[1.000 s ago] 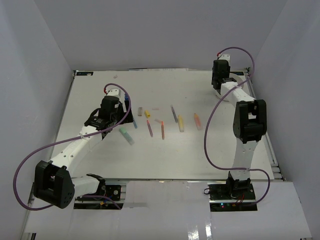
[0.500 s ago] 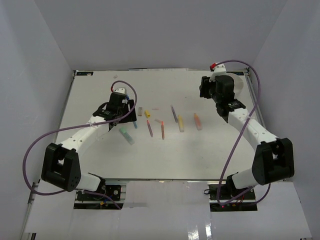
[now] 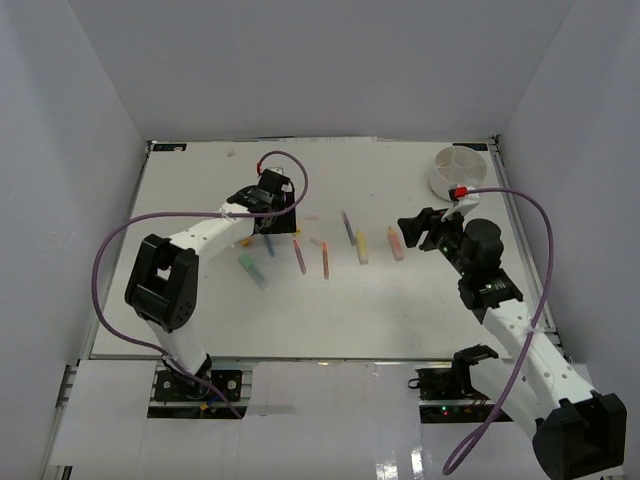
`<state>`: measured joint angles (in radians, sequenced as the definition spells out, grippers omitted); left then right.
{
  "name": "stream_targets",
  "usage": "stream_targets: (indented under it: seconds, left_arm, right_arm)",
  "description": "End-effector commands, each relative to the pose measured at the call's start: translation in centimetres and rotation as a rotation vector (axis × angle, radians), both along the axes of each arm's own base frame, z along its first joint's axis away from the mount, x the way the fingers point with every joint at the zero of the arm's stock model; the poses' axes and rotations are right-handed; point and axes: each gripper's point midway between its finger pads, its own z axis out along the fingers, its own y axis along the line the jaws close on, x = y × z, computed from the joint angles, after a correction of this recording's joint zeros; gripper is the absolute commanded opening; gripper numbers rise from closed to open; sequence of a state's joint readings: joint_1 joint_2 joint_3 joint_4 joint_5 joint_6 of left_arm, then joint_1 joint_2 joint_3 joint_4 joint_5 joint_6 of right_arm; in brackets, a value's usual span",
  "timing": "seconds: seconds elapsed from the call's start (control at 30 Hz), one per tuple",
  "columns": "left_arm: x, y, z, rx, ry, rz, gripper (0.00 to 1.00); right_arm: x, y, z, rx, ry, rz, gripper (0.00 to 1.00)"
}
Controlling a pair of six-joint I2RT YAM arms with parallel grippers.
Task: Sort the stationery into containers
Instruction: Pick up the stationery from the center of the board.
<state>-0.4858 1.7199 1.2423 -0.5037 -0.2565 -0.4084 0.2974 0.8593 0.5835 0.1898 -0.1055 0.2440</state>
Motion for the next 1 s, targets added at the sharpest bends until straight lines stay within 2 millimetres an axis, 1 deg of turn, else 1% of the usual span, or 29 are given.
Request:
stream_targets:
  seconds: [0.0,0.03,0.07,0.13,0.17,0.2,0.27,0.37,0.47,0.6,0.87,0.97]
  left_arm:
    - [1.5,0.1,0.1,0.042,-0.004,0.020,0.81]
    - [1.8,0.0,-0.1,0.048,-0.005,0.023,0.80]
    - [2.1,0.0,-0.2,0.053,-0.004,0.023,0.78]
    - [2.8,-0.3,0.0,0.059,-0.011,0.024,0.75]
    - [3.0,-0.3,-0.5,0.066,0.000,0.023,0.73]
    - [3.4,-0.5,-0.3,0.067,-0.010,0.018,0.71]
    - [3.7,-0.6,-0.9,0.081,0.003,0.017,0.67]
    - [4.3,-0.7,-1.4,0.097,0.010,0.011,0.63]
    - [4.4,-1.1,-2.3,0.092,0.031,-0.003,0.62]
    - [4.5,-0.8,-3.6,0.110,0.062,0.001,0.61]
    - [5.3,-0.2,-4.1,0.108,0.073,0.010,0.59]
    - [5.3,-0.2,-4.6,0.106,0.088,0.002,0.58]
  right_arm:
    - [-1.5,-0.3,1.1,0.044,-0.061,-0.003,0.69]
    - [-1.8,-0.5,1.1,0.044,-0.069,-0.006,0.73]
    - [-2.4,-0.6,1.1,0.047,-0.084,-0.004,0.74]
    - [-2.8,-0.9,1.0,0.045,-0.099,-0.008,0.77]
    - [-3.2,-1.1,1.1,0.047,-0.111,-0.011,0.77]
    - [-3.4,-1.2,1.0,0.047,-0.115,-0.014,0.78]
    - [-3.8,-1.5,1.2,0.042,-0.131,-0.023,0.78]
    - [-4.0,-2.1,0.9,0.038,-0.136,-0.051,0.79]
    - [-4.0,-2.4,0.9,0.036,-0.134,-0.065,0.79]
    - [-4.0,-2.4,0.7,0.033,-0.126,-0.064,0.79]
    - [-4.0,-2.4,0.2,0.032,-0.115,-0.070,0.80]
    - [-3.9,-2.4,0.0,0.031,-0.111,-0.072,0.82]
